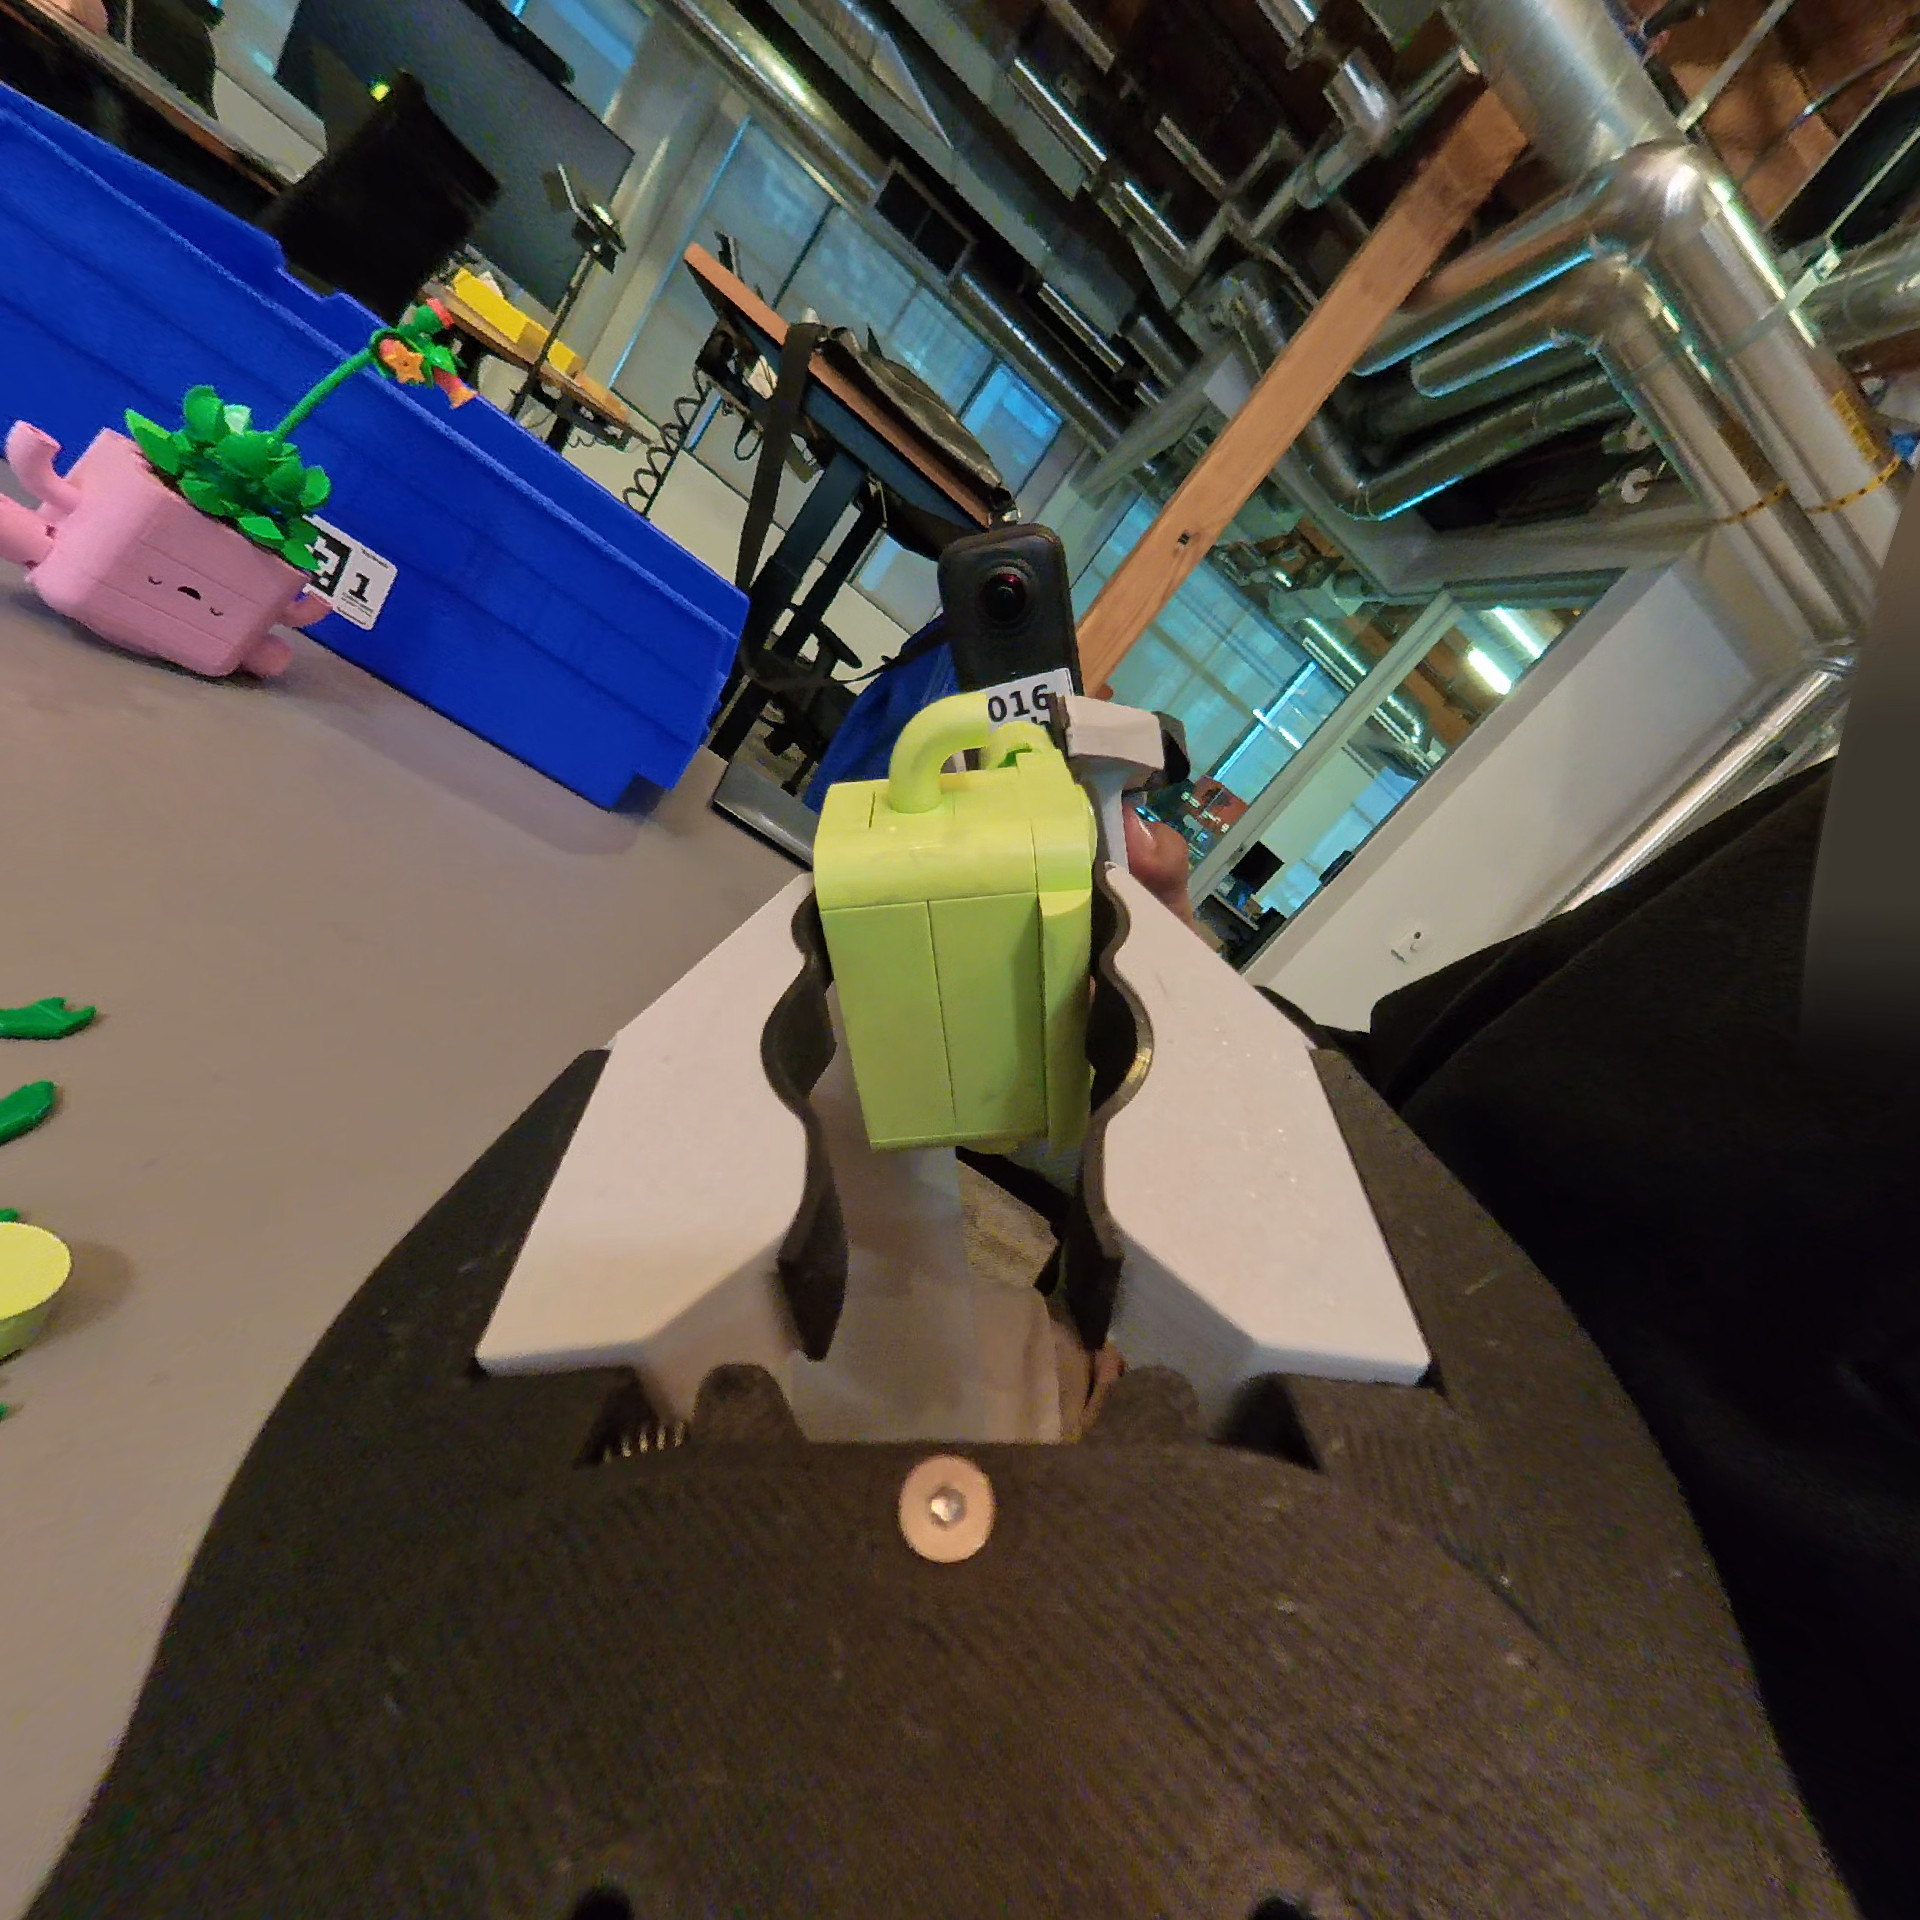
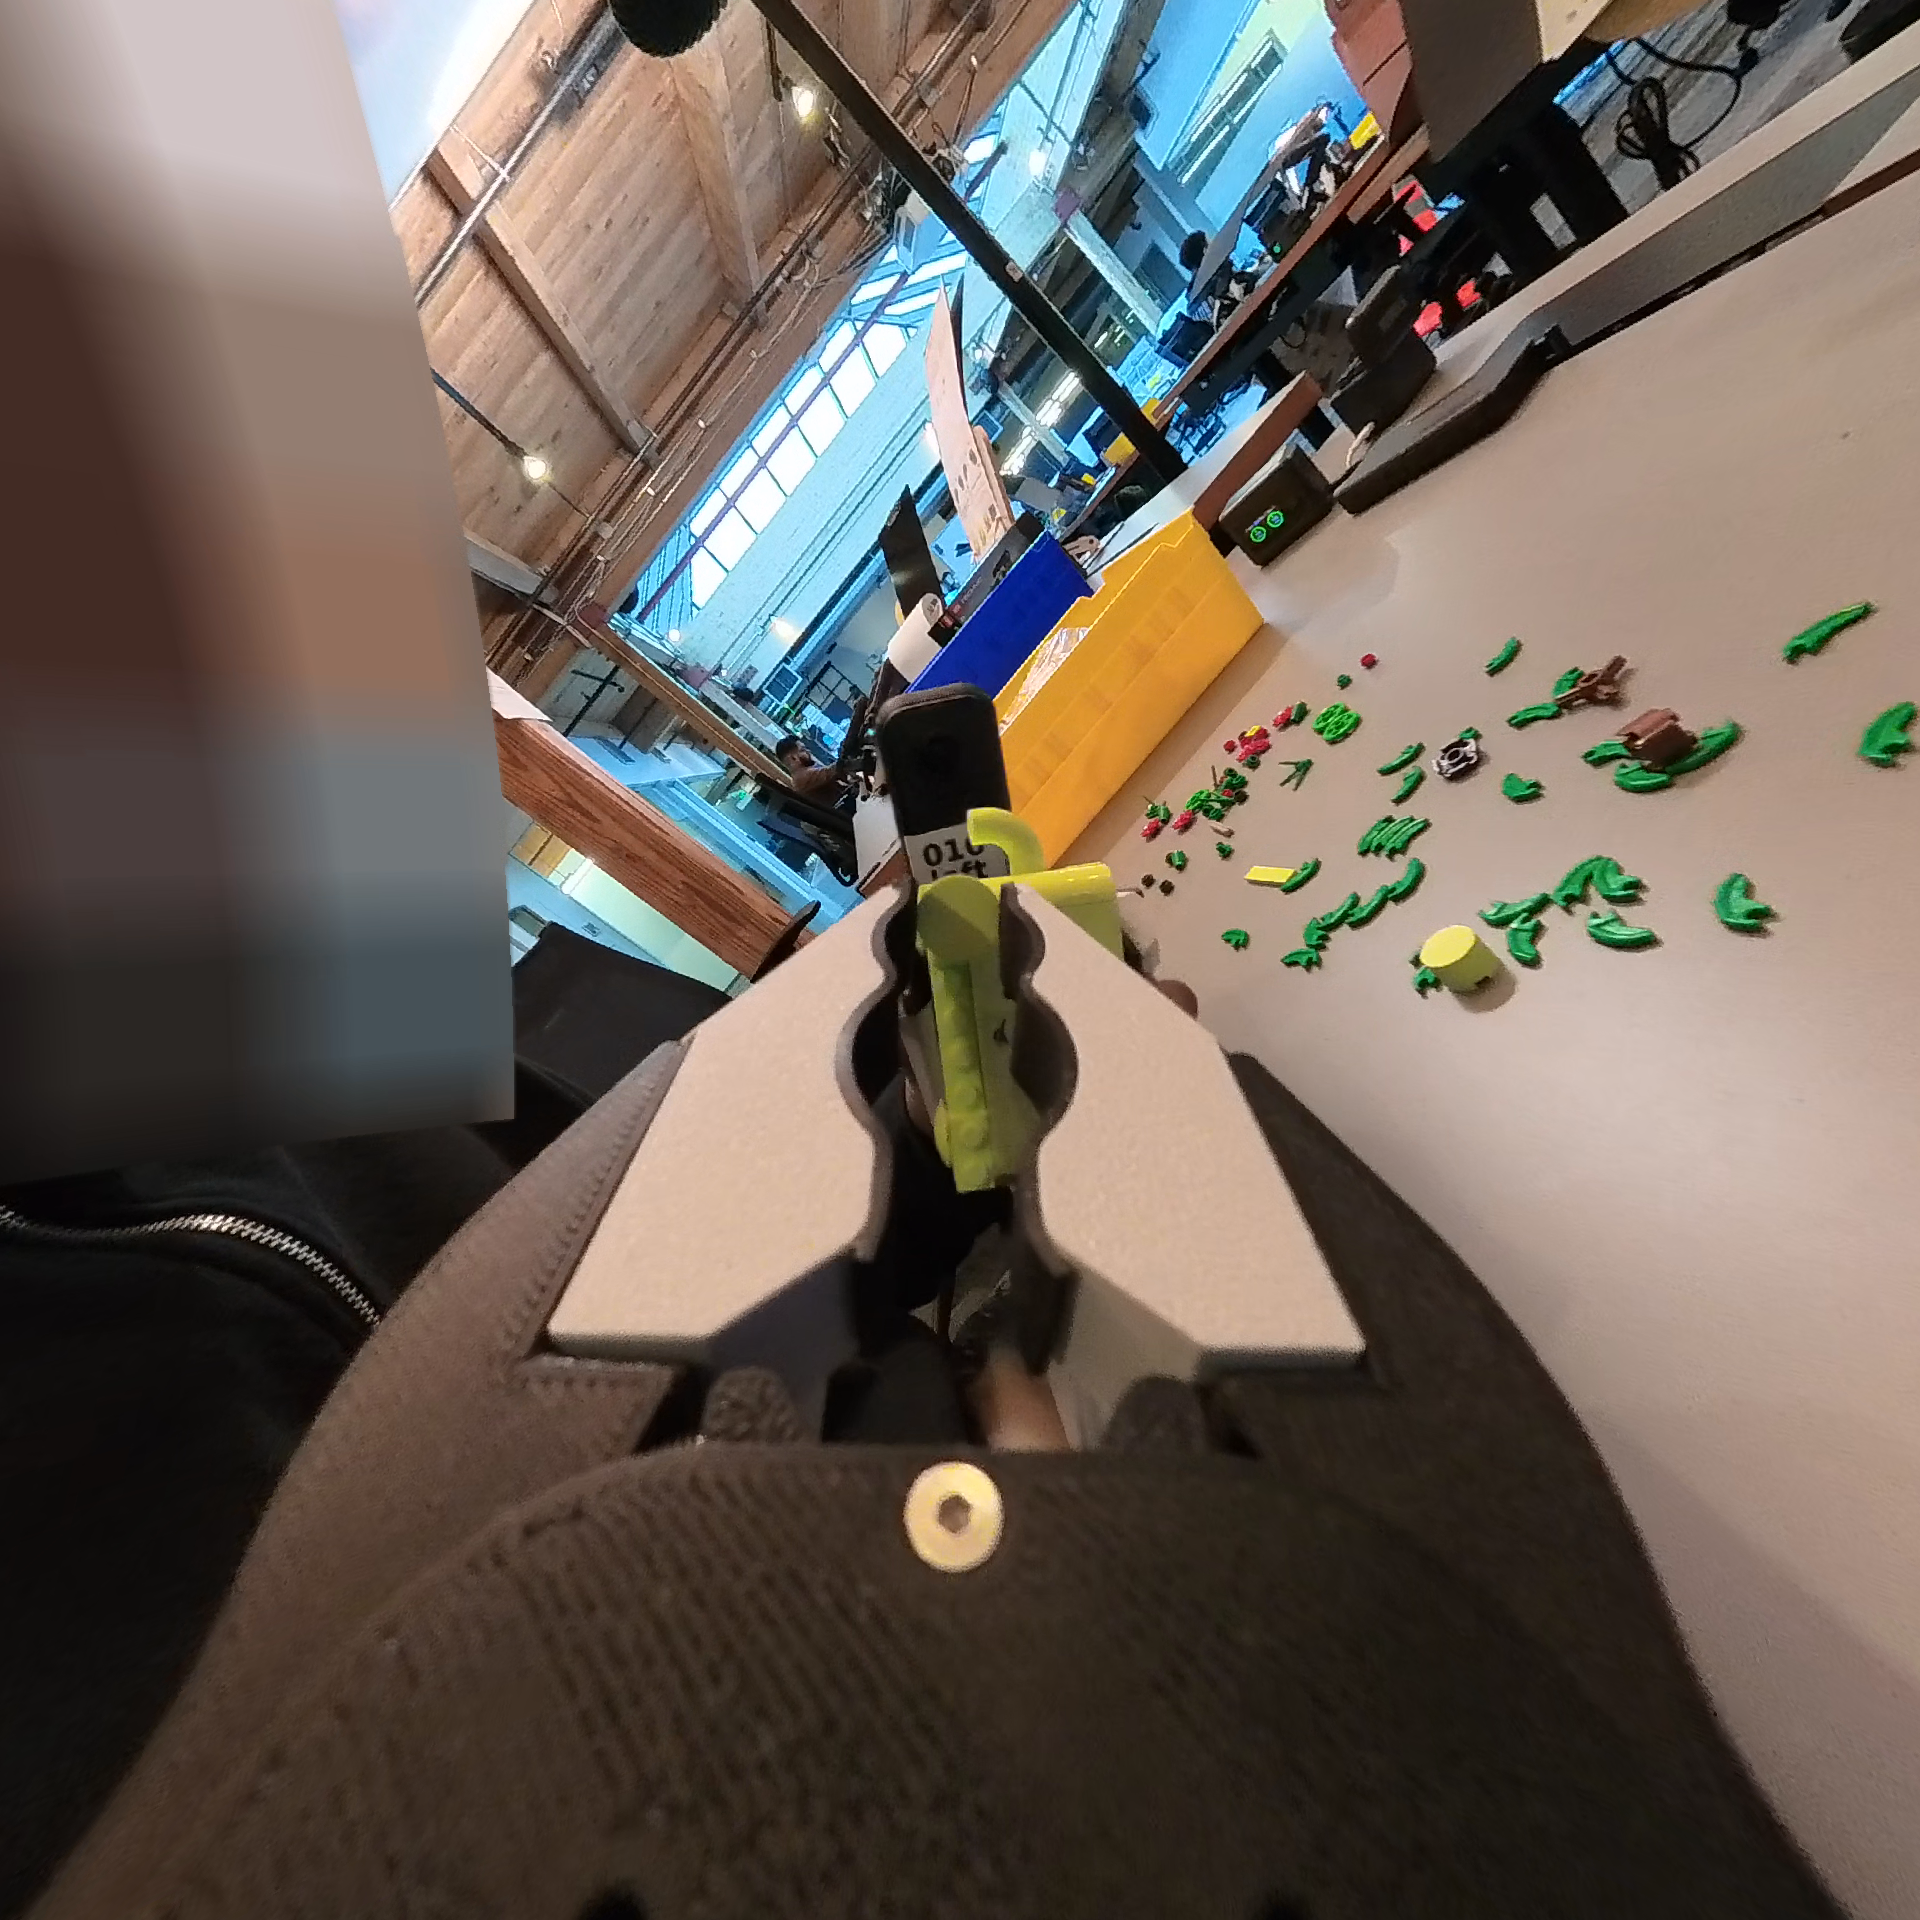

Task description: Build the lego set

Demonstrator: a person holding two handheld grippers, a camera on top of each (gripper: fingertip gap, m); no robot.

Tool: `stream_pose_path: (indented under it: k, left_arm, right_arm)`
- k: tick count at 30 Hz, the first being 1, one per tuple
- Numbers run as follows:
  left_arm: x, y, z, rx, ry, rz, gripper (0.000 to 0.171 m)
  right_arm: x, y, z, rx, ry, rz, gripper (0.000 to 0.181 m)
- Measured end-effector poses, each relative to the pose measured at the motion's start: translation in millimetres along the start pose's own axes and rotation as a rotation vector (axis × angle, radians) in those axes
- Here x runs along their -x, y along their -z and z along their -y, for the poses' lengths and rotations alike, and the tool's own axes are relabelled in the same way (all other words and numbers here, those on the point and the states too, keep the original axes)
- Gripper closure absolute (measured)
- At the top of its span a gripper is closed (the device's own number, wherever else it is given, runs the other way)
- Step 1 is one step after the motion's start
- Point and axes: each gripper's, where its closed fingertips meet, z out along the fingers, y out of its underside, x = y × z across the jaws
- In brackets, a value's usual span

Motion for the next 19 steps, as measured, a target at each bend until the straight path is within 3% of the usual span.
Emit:
stream_pose_path:
  k: [19]
  left_arm:
    - [3.1, -1.9, -5.2, 0.015, 0.086, -0.014, 0.126]
  right_arm:
    - [-5.9, 2.6, -2.3, 0.026, 0.028, -0.051, 0.168]
